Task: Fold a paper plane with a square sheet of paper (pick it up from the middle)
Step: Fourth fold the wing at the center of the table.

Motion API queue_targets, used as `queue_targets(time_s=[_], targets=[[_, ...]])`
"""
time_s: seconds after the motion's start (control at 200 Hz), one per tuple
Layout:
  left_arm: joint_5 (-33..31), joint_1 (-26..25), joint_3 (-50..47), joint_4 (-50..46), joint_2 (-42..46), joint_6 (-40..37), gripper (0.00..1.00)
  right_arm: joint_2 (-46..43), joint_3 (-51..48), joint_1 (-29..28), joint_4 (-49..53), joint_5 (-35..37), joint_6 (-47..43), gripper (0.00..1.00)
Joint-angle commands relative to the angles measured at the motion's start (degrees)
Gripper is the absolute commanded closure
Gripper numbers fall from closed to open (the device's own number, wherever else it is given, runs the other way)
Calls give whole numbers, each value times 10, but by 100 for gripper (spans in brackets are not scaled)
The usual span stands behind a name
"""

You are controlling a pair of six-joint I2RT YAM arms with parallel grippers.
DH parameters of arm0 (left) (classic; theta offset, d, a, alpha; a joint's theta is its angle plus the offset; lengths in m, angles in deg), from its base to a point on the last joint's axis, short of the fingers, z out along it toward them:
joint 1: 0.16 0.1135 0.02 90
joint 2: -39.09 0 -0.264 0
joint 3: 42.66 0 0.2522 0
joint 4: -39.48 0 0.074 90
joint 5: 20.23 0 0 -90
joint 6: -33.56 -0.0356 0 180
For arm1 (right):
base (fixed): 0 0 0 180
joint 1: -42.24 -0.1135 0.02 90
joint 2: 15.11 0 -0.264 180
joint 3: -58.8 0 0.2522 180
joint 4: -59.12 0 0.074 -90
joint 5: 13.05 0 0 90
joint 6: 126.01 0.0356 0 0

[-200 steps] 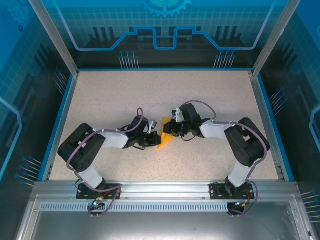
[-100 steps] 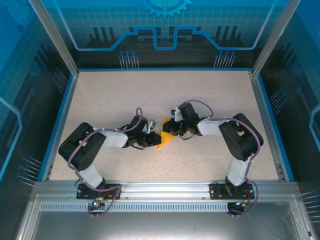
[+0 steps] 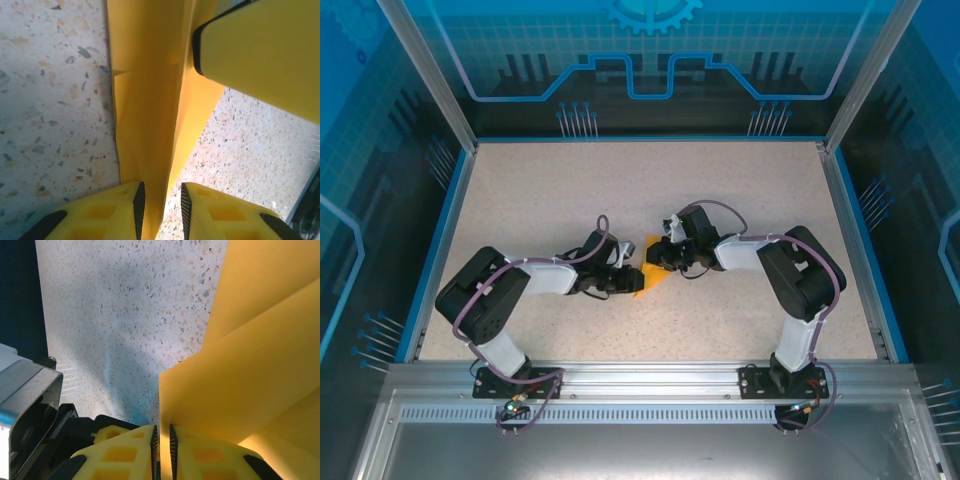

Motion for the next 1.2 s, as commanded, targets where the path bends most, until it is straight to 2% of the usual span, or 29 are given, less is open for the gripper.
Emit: queue_targets(time_s=[0.0, 0.255, 0.455, 0.6, 0.86, 1.03, 1.195], targets=[[-38, -16, 9, -69, 10, -29, 71, 9, 11, 5, -6, -13, 2, 83], [-103, -46, 32, -111, 6, -46, 76, 11, 13, 5, -7, -15, 1, 83], [-123, -51, 34, -112, 14, -48, 91, 10, 12, 6, -6, -15, 2, 83], [-93, -44, 34, -98, 14, -50, 98, 11, 12, 6, -6, -14, 1, 83], [19, 5, 12, -40, 5, -35, 99, 16, 14, 9, -8, -14, 2, 82], [64, 24, 10, -26, -13, -29, 100, 21, 15, 12, -9, -13, 4, 81], [77, 30, 20, -39, -32, -30, 100, 15, 14, 13, -9, -13, 5, 81]])
